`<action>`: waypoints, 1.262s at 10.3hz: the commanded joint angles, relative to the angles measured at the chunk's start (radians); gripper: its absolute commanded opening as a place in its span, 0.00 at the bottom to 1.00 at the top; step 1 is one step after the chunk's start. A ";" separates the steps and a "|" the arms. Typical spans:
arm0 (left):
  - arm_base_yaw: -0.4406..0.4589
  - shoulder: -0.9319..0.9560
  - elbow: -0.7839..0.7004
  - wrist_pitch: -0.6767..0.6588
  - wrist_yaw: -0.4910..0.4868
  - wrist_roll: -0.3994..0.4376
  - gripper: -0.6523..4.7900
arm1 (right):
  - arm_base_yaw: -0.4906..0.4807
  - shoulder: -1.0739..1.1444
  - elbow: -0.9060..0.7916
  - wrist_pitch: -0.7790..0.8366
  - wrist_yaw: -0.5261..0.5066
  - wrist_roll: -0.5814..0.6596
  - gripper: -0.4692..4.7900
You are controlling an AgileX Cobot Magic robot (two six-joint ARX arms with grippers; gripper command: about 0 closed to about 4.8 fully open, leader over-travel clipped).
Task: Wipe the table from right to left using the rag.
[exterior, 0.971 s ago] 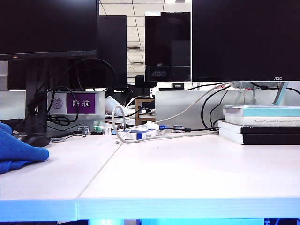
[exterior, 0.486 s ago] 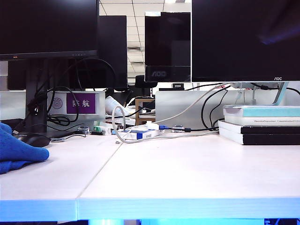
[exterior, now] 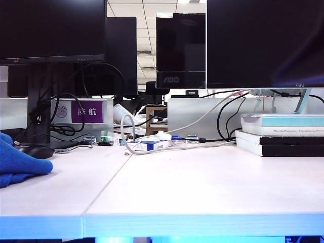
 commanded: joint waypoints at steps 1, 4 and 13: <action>0.000 0.000 0.002 0.014 0.003 0.002 0.11 | -0.058 0.000 -0.066 0.187 0.074 -0.005 0.08; 0.000 0.000 0.002 0.014 0.003 0.002 0.11 | -0.531 0.000 -0.073 0.180 0.020 -0.005 0.08; 0.000 0.000 0.002 0.014 0.003 0.002 0.11 | -0.716 -0.274 -0.235 0.036 -0.068 -0.005 0.08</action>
